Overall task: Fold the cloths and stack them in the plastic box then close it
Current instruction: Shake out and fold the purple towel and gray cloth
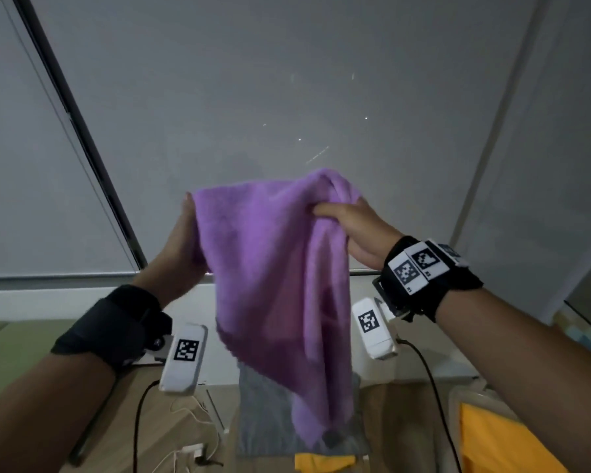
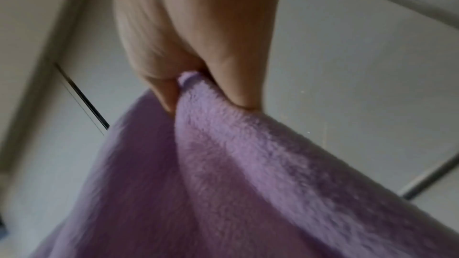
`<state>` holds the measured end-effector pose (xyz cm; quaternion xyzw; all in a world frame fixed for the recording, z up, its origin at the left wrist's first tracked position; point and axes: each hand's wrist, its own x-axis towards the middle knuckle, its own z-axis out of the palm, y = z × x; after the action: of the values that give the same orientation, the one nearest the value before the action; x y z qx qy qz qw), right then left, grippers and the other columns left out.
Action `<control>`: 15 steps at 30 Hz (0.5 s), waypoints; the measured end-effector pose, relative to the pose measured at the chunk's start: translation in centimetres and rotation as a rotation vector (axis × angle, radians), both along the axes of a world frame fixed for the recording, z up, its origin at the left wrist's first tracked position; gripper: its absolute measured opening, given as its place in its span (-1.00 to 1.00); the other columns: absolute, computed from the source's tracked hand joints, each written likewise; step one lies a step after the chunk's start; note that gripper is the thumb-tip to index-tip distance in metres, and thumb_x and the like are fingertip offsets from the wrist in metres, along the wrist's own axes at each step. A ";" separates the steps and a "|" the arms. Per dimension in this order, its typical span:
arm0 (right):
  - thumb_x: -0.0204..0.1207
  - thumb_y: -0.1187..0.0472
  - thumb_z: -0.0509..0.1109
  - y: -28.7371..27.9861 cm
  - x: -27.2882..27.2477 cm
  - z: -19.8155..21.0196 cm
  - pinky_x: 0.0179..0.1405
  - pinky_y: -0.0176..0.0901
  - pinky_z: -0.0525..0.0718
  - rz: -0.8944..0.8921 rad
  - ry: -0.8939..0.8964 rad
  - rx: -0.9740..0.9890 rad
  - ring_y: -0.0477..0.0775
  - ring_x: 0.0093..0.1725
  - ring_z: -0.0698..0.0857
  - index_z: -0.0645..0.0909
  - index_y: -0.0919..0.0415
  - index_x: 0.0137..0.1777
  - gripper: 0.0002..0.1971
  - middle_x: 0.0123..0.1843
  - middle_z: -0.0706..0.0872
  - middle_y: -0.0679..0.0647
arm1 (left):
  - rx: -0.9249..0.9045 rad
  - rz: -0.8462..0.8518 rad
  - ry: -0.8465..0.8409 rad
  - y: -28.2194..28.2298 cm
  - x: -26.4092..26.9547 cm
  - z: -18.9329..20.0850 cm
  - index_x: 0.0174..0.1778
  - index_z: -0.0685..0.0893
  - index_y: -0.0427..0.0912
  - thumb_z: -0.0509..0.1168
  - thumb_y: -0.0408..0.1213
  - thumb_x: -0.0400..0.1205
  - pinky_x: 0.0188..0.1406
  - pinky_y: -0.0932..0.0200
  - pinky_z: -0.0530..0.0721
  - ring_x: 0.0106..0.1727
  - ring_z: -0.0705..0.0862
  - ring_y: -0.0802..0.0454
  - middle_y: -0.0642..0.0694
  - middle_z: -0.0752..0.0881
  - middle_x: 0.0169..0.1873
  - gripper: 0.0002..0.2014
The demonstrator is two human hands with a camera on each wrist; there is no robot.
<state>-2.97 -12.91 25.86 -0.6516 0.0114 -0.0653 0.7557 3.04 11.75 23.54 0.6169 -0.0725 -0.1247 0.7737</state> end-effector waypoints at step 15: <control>0.59 0.15 0.41 -2.9 -1.7 -4.6 0.39 -0.01 0.60 0.401 0.267 0.352 0.13 0.21 0.73 0.71 0.33 0.26 -0.67 0.19 0.77 0.26 | -0.163 -0.143 0.186 -1.6 -2.4 -2.4 -0.08 0.68 -0.20 0.10 0.24 0.69 -0.47 0.27 0.65 -0.43 0.71 0.01 -0.11 0.71 -0.44 -0.47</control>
<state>-4.69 -15.81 21.30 -0.5025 -0.0070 0.1747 0.8467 0.60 10.20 21.16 0.5312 -0.0542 -0.2300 0.8136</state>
